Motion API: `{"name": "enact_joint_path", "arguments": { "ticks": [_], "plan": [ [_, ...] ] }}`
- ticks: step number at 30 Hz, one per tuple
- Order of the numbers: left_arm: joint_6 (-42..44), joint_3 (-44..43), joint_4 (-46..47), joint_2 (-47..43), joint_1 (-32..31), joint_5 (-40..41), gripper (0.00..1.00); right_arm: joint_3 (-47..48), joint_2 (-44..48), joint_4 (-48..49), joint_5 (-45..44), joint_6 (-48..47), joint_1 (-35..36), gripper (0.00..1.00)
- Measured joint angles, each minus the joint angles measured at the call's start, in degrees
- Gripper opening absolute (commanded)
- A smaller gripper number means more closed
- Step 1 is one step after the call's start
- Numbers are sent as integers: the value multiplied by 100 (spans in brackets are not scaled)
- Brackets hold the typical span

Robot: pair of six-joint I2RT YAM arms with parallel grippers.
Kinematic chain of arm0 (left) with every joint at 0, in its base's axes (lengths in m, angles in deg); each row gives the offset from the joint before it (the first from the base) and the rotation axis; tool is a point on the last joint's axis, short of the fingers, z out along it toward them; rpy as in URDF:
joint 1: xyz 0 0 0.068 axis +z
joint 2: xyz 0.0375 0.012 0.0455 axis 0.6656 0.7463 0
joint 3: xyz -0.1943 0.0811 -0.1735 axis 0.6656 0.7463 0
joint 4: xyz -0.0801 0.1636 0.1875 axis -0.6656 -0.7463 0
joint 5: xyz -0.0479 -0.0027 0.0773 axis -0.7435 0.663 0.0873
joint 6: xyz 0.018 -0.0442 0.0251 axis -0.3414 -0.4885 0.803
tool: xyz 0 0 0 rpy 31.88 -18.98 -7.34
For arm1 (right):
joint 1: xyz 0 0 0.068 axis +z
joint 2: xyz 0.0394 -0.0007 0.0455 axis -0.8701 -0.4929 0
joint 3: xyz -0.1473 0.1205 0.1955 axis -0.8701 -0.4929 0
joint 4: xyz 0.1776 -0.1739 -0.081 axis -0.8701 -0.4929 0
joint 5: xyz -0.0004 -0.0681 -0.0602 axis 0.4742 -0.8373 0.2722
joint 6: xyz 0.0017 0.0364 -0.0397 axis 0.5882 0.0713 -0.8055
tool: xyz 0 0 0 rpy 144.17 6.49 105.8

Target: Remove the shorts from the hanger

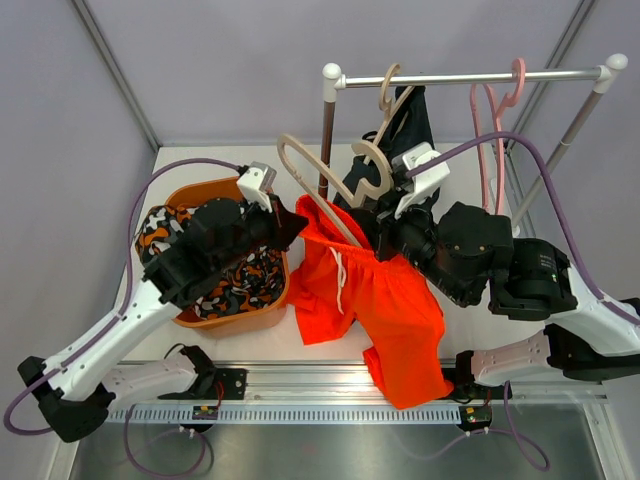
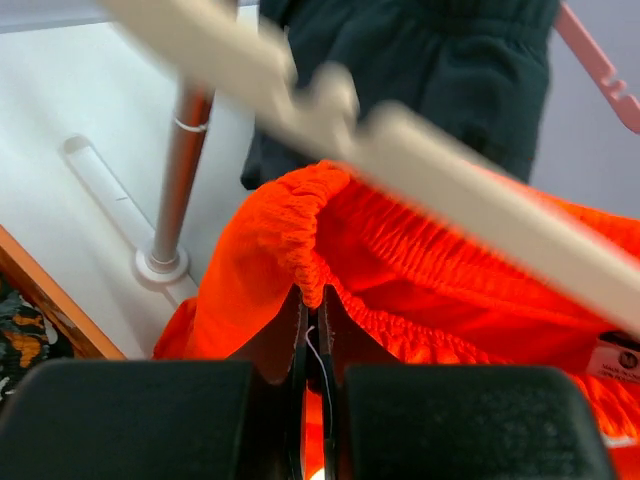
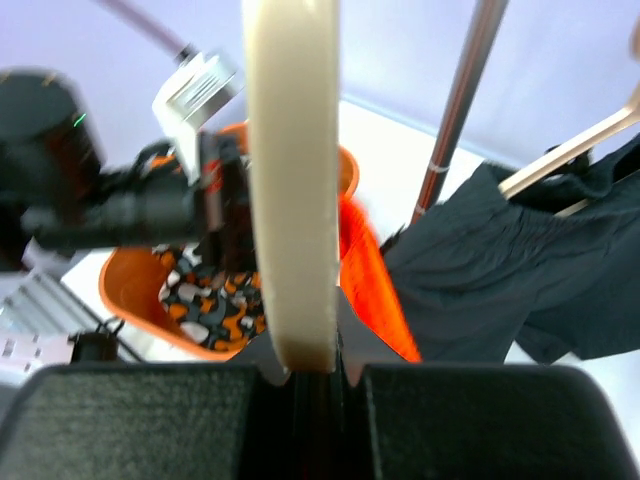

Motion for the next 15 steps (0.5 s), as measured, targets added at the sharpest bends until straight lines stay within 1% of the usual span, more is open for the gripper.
{"name": "enact_joint_path", "arguments": {
  "ticks": [5, 9, 12, 15],
  "plan": [
    [205, 184, 42, -503, -240, -234, 0, 0, -87, 544, -420, -319, 24, 0],
    [448, 201, 144, -651, -400, -828, 0, -90, -179, 1113, -715, -697, 28, 0],
    [763, 201, 129, -597, -807, -1353, 0, -269, -240, 1635, -887, -1034, 28, 0],
    [1161, 197, 7, -481, -1443, -1600, 0, -372, -345, 2070, -1038, -1357, 28, 0]
  ]
}}
